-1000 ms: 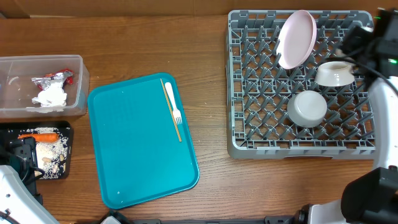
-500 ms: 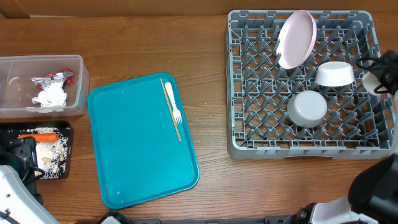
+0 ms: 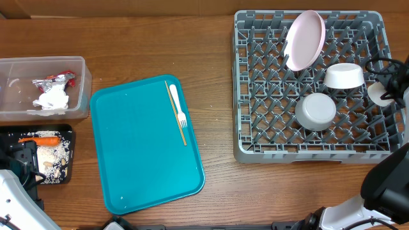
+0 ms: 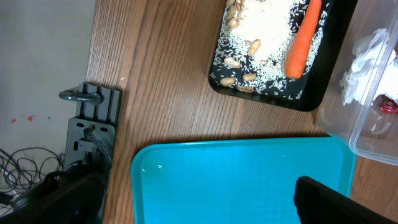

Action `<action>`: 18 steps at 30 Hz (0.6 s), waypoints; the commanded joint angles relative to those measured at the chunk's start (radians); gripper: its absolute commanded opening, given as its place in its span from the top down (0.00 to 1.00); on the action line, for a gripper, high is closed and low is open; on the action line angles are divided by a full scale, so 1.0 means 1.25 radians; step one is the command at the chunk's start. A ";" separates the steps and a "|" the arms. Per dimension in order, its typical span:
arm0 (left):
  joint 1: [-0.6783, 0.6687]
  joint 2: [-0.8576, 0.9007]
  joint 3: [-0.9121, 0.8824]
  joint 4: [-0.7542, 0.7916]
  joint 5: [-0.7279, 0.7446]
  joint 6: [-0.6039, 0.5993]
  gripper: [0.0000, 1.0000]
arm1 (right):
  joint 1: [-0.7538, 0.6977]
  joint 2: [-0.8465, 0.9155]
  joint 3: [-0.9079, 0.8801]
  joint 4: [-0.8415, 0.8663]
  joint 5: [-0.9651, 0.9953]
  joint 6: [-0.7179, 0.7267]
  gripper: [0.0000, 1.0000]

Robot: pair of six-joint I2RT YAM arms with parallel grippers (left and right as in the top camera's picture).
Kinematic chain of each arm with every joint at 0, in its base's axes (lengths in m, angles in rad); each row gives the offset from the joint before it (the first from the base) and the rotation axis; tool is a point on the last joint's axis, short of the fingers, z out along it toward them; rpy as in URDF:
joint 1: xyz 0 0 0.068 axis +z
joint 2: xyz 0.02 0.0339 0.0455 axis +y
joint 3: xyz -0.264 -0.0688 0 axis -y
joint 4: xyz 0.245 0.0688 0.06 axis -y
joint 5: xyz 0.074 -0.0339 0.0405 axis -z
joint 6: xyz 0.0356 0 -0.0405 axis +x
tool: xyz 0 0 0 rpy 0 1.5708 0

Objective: Sort waste into correct bins and load items into the dishwasher rack
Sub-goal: 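Lower the cup into the rack's right side and open the gripper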

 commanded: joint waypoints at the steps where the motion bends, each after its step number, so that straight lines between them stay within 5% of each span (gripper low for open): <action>1: 0.004 -0.001 0.011 0.001 0.001 -0.013 0.00 | 0.001 0.000 0.013 0.001 0.000 -0.001 0.05; 18: 0.004 -0.001 0.011 0.001 0.001 -0.013 0.00 | 0.001 -0.112 0.027 0.005 -0.085 -0.001 0.00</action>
